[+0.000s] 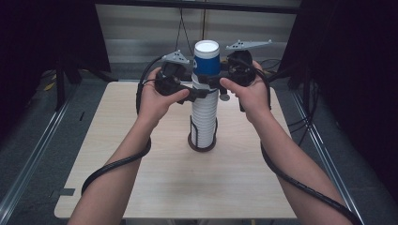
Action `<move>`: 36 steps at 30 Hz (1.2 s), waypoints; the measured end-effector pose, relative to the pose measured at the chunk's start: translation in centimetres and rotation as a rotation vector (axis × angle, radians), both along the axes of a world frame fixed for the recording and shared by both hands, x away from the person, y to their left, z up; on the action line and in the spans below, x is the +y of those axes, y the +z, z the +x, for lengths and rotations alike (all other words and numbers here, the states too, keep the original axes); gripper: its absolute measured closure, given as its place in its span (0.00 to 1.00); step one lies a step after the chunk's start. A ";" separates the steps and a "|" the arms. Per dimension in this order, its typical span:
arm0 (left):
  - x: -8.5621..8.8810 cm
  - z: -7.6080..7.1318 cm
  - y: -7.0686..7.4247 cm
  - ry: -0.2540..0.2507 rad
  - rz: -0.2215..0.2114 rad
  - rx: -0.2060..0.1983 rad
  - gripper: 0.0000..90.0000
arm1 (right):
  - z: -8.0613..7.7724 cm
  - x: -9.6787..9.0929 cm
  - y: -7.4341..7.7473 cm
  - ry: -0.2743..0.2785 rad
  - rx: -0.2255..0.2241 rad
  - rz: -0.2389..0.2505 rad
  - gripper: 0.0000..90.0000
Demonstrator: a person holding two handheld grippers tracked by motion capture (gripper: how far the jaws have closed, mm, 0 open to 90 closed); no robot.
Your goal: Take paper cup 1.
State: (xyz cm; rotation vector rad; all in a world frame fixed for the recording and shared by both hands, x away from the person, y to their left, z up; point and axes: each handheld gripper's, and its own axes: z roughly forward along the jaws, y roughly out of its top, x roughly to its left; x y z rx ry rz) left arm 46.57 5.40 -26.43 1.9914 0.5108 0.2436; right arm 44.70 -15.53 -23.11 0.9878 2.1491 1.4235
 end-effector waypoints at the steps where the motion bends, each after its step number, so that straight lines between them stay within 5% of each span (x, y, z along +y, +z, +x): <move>1: 0.1 0.0 0.0 0.000 0.001 0.006 0.25 | 0.0 0.0 0.1 0.000 0.003 -0.002 0.19; 12: 0.3 0.0 -0.1 -0.002 0.010 0.014 0.28 | 0.0 0.2 0.2 -0.010 0.000 -0.010 0.20; 13: 0.3 0.0 -0.1 0.000 0.044 0.001 0.34 | -0.1 0.2 0.3 -0.016 -0.010 -0.003 0.21; 17: 0.6 0.1 -0.7 -0.018 -0.022 0.033 0.38 | -0.1 -0.2 0.7 -0.018 -0.009 0.060 0.21; 19: 0.7 0.2 -0.7 -0.008 -0.044 0.038 0.31 | 0.0 -0.2 0.6 -0.019 -0.014 0.020 0.21; 23: 0.2 0.1 -0.5 0.009 -0.027 0.024 0.14 | -0.2 0.0 -0.3 -0.004 -0.011 0.026 0.21; 27: 0.0 0.1 -0.5 0.014 -0.050 0.009 0.16 | -0.2 0.0 -1.4 -0.012 -0.010 0.020 0.20; 36: -0.8 0.1 -1.3 0.030 -0.030 -0.011 0.19 | -0.5 0.1 -1.6 -0.026 -0.011 0.031 0.20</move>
